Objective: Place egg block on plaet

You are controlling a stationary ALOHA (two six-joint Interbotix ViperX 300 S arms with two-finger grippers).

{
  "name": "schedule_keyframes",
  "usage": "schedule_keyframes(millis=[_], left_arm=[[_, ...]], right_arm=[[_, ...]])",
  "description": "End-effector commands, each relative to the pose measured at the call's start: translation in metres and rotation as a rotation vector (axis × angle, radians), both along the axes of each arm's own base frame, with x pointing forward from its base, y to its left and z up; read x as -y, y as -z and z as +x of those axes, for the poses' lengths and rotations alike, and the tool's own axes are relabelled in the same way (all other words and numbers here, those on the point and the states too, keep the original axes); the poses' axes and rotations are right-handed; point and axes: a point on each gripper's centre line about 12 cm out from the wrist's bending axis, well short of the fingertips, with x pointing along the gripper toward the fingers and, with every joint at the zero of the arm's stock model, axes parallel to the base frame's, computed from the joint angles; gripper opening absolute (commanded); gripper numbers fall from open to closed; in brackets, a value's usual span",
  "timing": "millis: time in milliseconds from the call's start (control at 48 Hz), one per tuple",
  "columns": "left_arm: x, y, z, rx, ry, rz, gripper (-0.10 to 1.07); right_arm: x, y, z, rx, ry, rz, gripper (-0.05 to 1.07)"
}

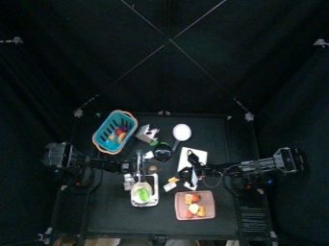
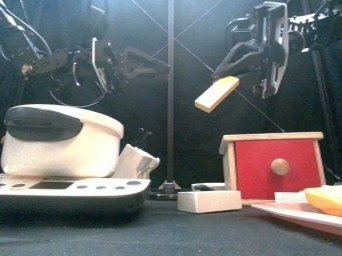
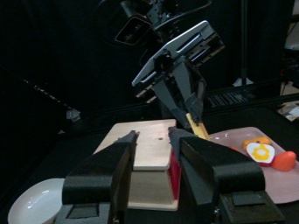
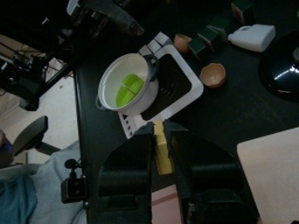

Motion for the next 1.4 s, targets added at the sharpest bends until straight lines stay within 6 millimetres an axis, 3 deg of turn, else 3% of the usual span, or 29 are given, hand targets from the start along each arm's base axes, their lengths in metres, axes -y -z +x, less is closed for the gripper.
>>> schedule_keyframes(millis=[0, 104, 292, 500, 604, 1000, 1167, 1375], left_arm=[[-0.001, -0.011, -0.001, 0.040, -0.007, -0.007, 0.76], [-0.002, -0.012, -0.002, 0.042, -0.019, -0.016, 0.76], [-0.006, -0.012, -0.002, 0.043, -0.050, -0.042, 0.76], [-0.014, -0.010, -0.001, 0.042, -0.113, -0.095, 0.76], [-0.017, -0.009, -0.001, 0.041, -0.139, -0.118, 0.76], [-0.020, -0.007, -0.001, 0.036, -0.166, -0.147, 0.76], [-0.020, -0.006, -0.001, 0.031, -0.166, -0.147, 0.76], [-0.019, -0.006, -0.001, 0.031, -0.165, -0.146, 0.76]], right_arm=[[-0.014, 0.003, -0.002, -0.034, -0.058, 0.009, 0.47], [-0.037, 0.015, -0.002, -0.098, -0.145, 0.006, 0.47], [-0.060, 0.035, 0.002, -0.201, -0.224, 0.014, 0.47], [-0.066, 0.063, 0.016, -0.301, -0.242, -0.003, 0.48], [-0.070, 0.067, 0.022, -0.313, -0.261, -0.021, 0.49], [-0.068, 0.068, 0.023, -0.317, -0.267, -0.033, 0.73], [-0.061, 0.060, 0.023, -0.294, -0.262, -0.052, 0.73], [-0.051, 0.034, 0.022, -0.211, -0.257, -0.085, 0.73]])
